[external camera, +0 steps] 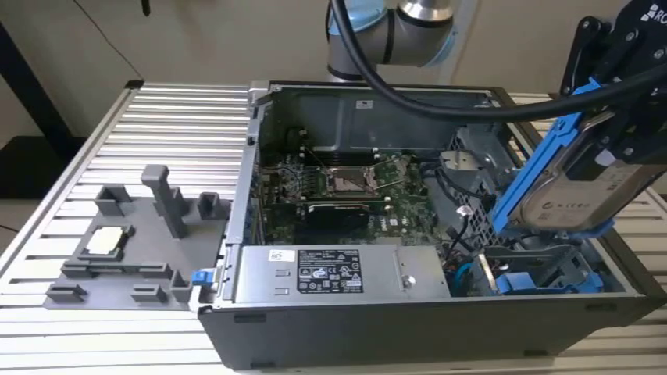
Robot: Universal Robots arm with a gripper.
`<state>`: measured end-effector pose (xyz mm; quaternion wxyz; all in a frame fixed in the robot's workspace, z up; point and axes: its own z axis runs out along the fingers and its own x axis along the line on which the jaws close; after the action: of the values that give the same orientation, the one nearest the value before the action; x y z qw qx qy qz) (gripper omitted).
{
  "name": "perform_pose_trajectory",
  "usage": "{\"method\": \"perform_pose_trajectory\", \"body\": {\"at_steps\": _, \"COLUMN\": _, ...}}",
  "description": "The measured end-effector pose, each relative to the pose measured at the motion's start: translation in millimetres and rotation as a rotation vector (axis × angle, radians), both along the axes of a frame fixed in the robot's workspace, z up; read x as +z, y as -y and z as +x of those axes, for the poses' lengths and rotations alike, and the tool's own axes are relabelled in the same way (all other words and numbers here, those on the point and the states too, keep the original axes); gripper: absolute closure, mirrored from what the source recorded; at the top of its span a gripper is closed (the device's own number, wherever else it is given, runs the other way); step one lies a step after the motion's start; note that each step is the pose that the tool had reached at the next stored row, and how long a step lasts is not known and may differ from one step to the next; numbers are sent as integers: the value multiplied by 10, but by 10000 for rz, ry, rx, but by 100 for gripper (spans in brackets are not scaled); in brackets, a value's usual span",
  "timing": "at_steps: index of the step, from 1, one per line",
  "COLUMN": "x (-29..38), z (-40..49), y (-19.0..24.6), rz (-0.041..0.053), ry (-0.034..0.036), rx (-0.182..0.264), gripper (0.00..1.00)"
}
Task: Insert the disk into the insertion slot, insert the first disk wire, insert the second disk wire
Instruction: 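Insert the disk into the insertion slot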
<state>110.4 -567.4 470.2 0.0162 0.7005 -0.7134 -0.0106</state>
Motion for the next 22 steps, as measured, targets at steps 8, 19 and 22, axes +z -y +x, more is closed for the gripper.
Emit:
{"method": "perform_pose_trajectory", "body": {"at_steps": 8, "x": -87, "z": 51, "y": 12, "rz": -3, "ry": 1, "rx": 0, "gripper": 67}}
{"method": "perform_pose_trajectory", "body": {"at_steps": 19, "x": -242, "z": 65, "y": 16, "rz": 0, "ry": 36, "rx": 5, "gripper": 67}}
{"method": "perform_pose_trajectory", "body": {"at_steps": 22, "x": -281, "z": 71, "y": 17, "rz": 0, "ry": 41, "rx": 10, "gripper": 67}}
